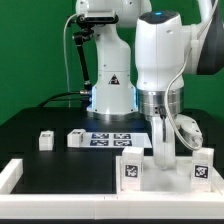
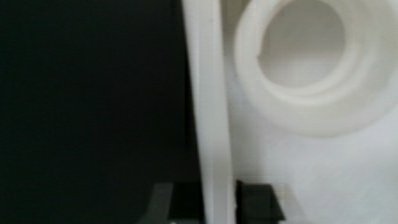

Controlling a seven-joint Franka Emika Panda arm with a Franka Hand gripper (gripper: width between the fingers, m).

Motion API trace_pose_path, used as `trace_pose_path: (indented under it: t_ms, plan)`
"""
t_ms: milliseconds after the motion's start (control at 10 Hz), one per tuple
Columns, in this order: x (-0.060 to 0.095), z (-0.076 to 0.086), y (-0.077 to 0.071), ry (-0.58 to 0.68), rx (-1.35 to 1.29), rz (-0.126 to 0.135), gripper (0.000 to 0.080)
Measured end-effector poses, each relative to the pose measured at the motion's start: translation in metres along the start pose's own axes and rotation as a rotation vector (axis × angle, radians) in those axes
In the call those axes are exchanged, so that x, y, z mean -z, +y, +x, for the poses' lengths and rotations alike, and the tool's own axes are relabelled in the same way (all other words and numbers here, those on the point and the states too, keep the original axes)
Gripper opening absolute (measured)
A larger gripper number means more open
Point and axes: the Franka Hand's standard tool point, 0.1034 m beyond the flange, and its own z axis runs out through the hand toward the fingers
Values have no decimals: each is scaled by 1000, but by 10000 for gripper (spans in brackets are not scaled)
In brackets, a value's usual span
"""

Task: Assemble square table

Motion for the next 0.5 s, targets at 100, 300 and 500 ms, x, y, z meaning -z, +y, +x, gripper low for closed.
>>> trace_pose_path:
  t_ms: [100, 300, 500]
  plan:
    - [0, 0, 0, 0, 7, 0, 77]
    - [0, 0, 0, 0, 18, 0, 77]
    - [0, 0, 0, 0, 25, 0, 77]
